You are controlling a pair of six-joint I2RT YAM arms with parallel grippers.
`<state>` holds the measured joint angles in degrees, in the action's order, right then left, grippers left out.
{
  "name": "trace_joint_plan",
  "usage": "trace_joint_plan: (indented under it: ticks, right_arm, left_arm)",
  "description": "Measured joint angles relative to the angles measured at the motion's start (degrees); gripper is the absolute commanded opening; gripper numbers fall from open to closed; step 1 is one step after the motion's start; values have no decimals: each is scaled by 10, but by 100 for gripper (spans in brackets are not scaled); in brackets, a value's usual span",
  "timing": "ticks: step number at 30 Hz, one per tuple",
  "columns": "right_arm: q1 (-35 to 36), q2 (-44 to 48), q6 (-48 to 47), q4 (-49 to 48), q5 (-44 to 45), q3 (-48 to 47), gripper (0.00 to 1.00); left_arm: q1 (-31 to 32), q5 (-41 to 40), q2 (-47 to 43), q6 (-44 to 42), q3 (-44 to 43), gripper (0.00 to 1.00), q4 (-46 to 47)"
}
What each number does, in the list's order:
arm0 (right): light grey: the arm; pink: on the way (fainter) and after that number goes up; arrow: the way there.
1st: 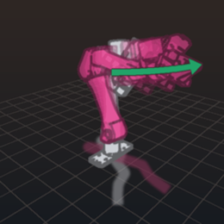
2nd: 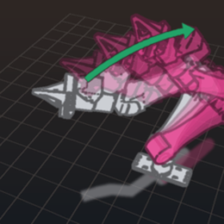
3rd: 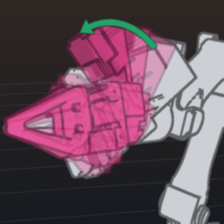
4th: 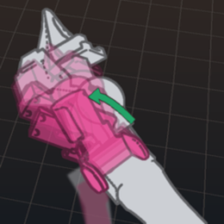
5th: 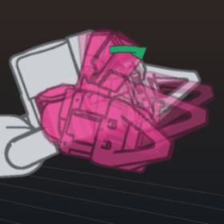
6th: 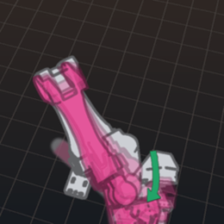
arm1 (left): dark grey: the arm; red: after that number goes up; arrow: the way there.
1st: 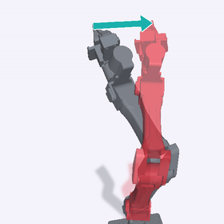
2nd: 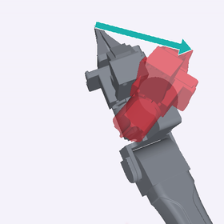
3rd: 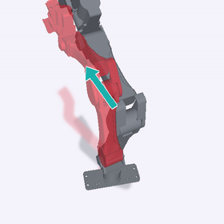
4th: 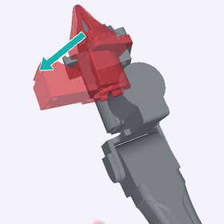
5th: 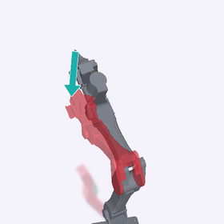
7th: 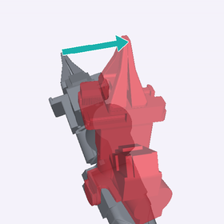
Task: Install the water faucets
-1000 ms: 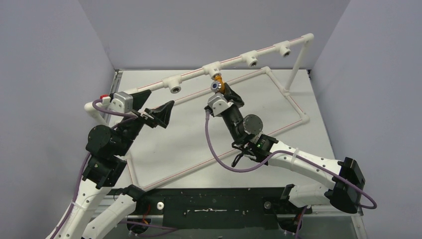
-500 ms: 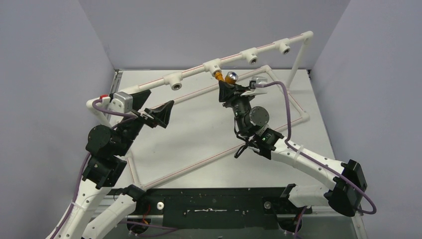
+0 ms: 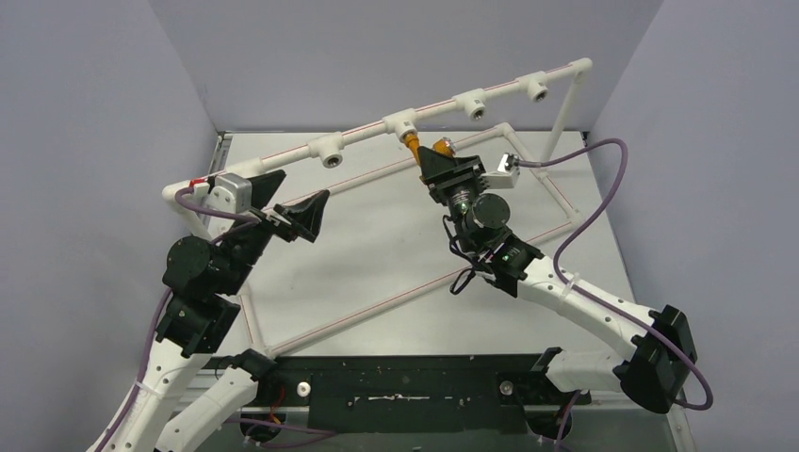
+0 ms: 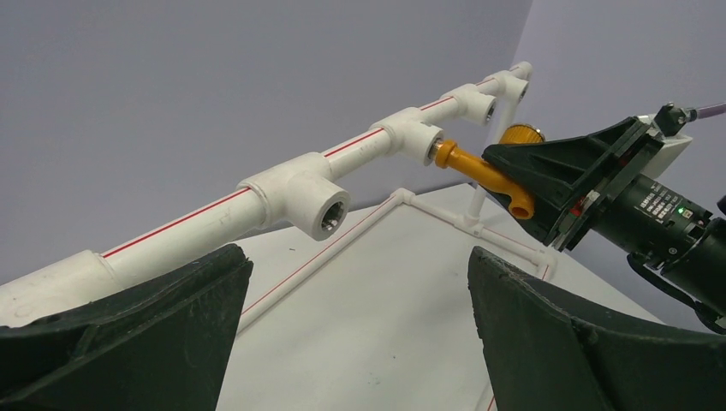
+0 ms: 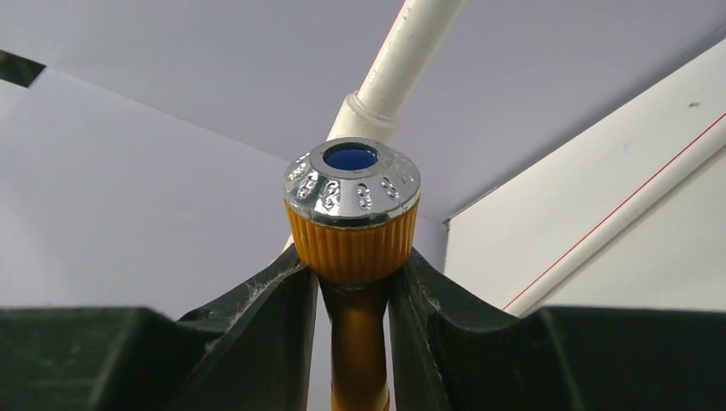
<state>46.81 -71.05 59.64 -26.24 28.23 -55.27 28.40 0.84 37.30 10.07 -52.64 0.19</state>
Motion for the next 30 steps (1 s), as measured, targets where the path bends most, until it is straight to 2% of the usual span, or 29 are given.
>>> trace_joint_plan:
  ticks: [6, 10, 12, 17, 20, 24, 30]
  right_arm:
    - [-10, -14, 159, 28, -19, -9, 0]
    - [-14, -23, 216, 32, -37, -12, 1]
    - [-15, -23, 225, 35, -41, -12, 15]
    - [-19, -15, 223, 45, -52, -11, 67]
    - [-26, -7, 211, 64, -54, 5, 87]
    - [-30, 7, 181, 90, -60, 11, 99]
    - [-35, 55, 112, 118, -60, 28, 100]
  left_arm:
    - [0, 0, 3, 0, 0, 97, 0]
    - [0, 0, 8, 0, 0, 97, 0]
    - [0, -1, 11, 0, 0, 97, 0]
    - [0, -2, 16, 0, 0, 97, -1]
    - [0, -2, 17, 0, 0, 97, -1]
    - [0, -2, 18, 0, 0, 97, -2]
    - [-1, -2, 18, 0, 0, 97, -2]
